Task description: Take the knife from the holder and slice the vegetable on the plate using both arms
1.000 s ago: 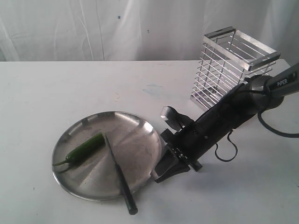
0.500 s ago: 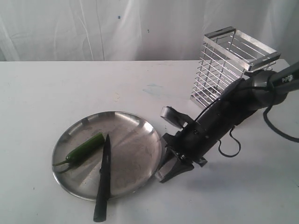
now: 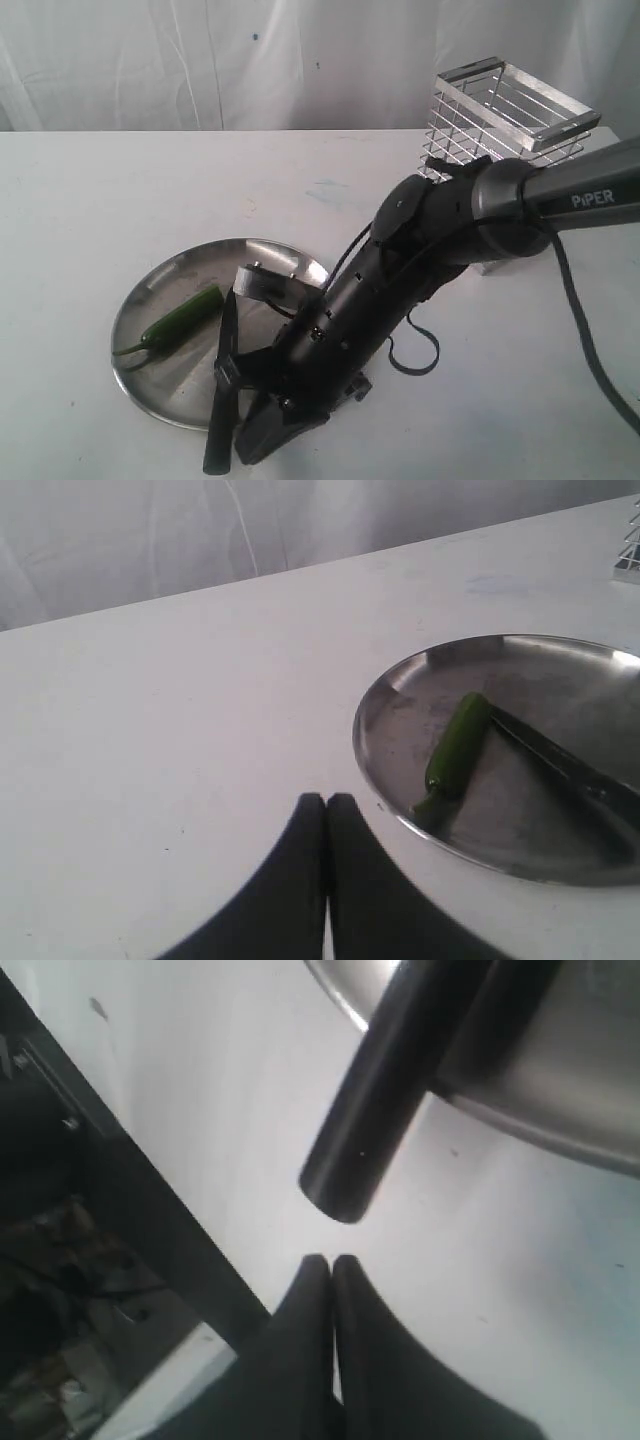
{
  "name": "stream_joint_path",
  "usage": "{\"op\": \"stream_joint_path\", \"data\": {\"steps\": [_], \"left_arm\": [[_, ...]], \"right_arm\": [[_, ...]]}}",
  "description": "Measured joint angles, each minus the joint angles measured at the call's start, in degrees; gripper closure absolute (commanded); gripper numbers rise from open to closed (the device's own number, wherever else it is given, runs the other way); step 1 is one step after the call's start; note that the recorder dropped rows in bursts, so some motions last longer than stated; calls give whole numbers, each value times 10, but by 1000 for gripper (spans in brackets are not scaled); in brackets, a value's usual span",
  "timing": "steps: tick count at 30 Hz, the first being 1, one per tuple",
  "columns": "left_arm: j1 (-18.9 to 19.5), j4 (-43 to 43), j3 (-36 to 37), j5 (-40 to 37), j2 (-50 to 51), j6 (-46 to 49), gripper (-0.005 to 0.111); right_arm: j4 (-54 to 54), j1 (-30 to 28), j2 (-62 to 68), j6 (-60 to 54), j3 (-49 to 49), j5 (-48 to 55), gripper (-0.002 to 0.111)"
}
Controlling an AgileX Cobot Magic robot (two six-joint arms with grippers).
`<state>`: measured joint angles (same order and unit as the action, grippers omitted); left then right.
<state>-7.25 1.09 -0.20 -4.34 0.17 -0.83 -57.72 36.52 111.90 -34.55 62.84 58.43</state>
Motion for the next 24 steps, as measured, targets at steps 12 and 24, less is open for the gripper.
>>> {"op": "stream_joint_path", "data": {"steps": [12,24], "left_arm": [[0,0,0,0,0,0,107],[0,0,0,0,0,0,107]], "right_arm": [[-100,0,0,88,-23,90,47],[-171,0,52,53,-51,19,47]]}}
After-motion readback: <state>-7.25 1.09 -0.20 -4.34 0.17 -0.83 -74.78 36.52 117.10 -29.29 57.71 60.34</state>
